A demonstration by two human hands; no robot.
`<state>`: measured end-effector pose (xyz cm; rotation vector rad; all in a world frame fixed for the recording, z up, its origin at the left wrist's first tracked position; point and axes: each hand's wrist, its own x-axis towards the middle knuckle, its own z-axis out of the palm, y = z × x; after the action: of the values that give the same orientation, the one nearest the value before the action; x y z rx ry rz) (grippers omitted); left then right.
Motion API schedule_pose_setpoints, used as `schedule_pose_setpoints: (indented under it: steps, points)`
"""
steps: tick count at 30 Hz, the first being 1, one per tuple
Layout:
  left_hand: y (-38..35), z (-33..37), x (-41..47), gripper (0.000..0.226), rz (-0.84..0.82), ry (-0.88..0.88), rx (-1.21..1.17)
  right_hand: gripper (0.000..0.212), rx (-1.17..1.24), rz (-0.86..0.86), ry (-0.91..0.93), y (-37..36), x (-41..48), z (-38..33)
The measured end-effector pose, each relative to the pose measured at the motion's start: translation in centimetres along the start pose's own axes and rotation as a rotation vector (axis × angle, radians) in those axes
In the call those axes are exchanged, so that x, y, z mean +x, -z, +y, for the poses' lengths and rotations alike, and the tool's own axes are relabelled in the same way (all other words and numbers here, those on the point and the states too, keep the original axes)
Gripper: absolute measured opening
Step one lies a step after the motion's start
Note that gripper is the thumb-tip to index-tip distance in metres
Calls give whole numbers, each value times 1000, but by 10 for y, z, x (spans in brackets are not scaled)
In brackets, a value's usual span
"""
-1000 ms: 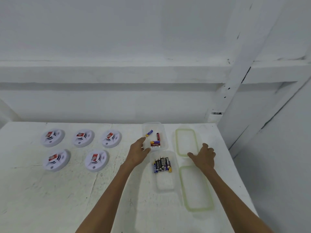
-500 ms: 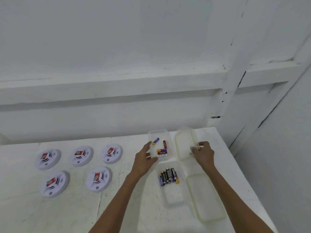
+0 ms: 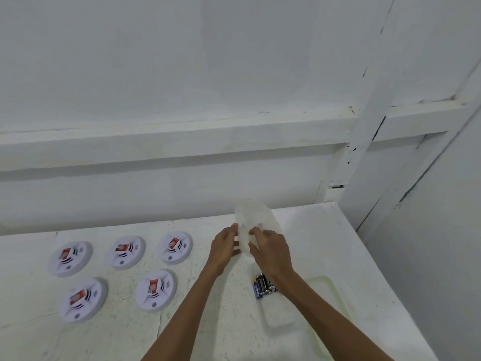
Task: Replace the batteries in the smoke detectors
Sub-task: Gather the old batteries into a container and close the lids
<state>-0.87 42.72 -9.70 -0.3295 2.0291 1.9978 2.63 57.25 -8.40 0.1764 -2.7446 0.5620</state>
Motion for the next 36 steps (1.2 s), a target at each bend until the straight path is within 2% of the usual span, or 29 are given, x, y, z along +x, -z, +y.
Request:
schedule_pose_setpoints:
  steps: [6, 10, 12, 16, 19, 21, 27, 31, 36]
  points:
    - [2, -2, 12, 40, 49, -12, 99, 30, -71, -24, 136, -21, -6, 5]
    - [0, -11, 24, 33, 109, 15, 92, 25, -22, -33, 200, -17, -6, 3]
    - [4, -15, 29, 32, 91, 74, 28, 26, 129, -58, 78, -8, -3, 3]
    - [12, -14, 30, 34, 44, 120, -47, 34, 248, 72, -232, 0, 13, 24]
    - [13, -13, 29, 32, 34, 107, -39, 48, 364, -117, -498, 1, 25, 45]
    - [12, -14, 30, 32, 35, 102, -35, 49, 494, -182, -608, 1, 26, 55]
    - [9, -12, 29, 42, 96, 84, -52, 41, 732, -123, -702, -4, 22, 60]
    - [12, -10, 29, 45, 66, 123, -69, 31, 806, -121, -760, -3, 20, 63]
    - [11, -9, 29, 44, 80, 127, -108, 32, 852, -164, -769, -5, 26, 62]
